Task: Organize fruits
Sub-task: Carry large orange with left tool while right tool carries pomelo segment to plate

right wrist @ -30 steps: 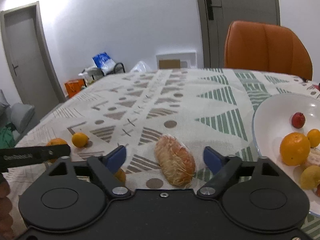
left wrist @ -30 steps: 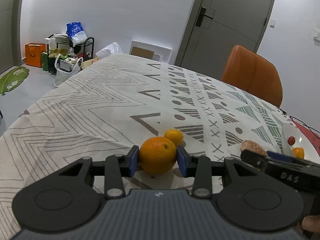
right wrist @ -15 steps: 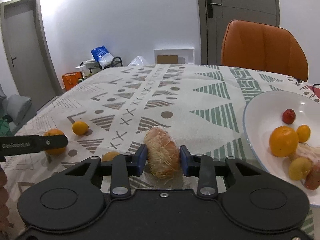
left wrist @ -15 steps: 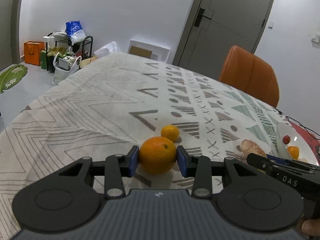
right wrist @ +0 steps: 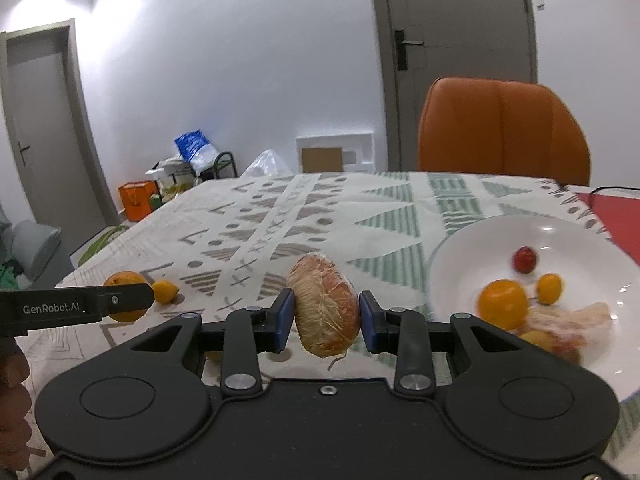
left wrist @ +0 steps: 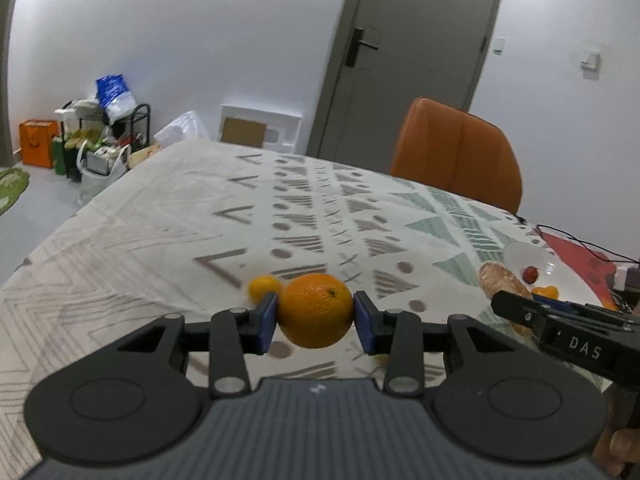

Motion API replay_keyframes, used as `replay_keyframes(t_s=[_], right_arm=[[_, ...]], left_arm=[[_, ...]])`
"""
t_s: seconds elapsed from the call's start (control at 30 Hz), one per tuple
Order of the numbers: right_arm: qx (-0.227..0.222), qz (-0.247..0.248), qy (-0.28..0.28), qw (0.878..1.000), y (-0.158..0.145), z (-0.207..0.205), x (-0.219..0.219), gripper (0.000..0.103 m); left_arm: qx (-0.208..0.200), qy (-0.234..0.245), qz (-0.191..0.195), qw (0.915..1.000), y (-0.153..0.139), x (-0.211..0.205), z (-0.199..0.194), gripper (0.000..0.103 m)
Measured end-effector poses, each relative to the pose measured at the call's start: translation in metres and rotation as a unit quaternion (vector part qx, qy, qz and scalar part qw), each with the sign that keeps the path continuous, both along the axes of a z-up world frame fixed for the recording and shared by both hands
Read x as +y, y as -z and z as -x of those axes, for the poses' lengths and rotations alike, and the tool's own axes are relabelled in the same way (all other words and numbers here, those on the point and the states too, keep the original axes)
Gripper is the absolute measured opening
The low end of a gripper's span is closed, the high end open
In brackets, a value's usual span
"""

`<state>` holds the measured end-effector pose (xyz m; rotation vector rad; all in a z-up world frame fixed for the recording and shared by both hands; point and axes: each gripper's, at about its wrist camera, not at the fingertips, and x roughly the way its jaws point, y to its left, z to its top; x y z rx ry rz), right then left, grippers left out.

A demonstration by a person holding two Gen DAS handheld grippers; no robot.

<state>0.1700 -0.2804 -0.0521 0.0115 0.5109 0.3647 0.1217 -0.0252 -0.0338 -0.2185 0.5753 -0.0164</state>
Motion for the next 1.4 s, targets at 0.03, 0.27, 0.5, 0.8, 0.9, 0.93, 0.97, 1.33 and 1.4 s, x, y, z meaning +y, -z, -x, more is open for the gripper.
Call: replay_keyframes(t_s=[0.03, 0.27, 0.5, 0.8, 0.9, 0.93, 0.97, 1.33, 1.4], right_arm=[[-0.004, -0.004, 0.005, 1.000, -0.001, 0.001, -0.005, 0.033], [-0.019, -0.031, 0.042, 0.998, -0.008, 0.005, -0.048, 0.033], [-0.024, -0.046, 0.087, 0.995, -0.007, 0.005, -0.097, 0.033], [-0.030, -0.060, 0.123, 0.990, -0.008, 0.002, -0.142, 0.033], [-0.034, -0.064, 0.127, 0.989, -0.008, 0.000, -0.149, 0.033], [-0.034, -0.066, 0.128, 0.989, -0.008, -0.002, -0.152, 0.033], [-0.033, -0.069, 0.129, 0.989, -0.007, -0.004, -0.155, 0.033], [-0.035, -0.084, 0.127, 0.988, -0.006, -0.017, -0.166, 0.034], [-0.027, -0.085, 0.128, 0.988, -0.005, -0.020, -0.166, 0.039]], left_arm=[[0.000, 0.004, -0.004, 1.0000, -0.001, -0.005, -0.001, 0.039], [-0.010, 0.038, -0.020, 0.9990, -0.010, -0.047, -0.015, 0.039], [-0.007, 0.076, -0.028, 0.9967, -0.008, -0.093, -0.034, 0.039], [-0.010, 0.118, -0.038, 0.9923, -0.009, -0.148, -0.055, 0.039], [-0.007, 0.126, -0.042, 0.9911, -0.008, -0.162, -0.064, 0.039], [-0.006, 0.129, -0.043, 0.9907, -0.008, -0.166, -0.066, 0.039], [-0.006, 0.131, -0.045, 0.9904, -0.008, -0.169, -0.069, 0.039], [-0.006, 0.145, -0.055, 0.9879, -0.008, -0.195, -0.091, 0.039], [-0.005, 0.144, -0.053, 0.9882, -0.007, -0.196, -0.093, 0.039]])
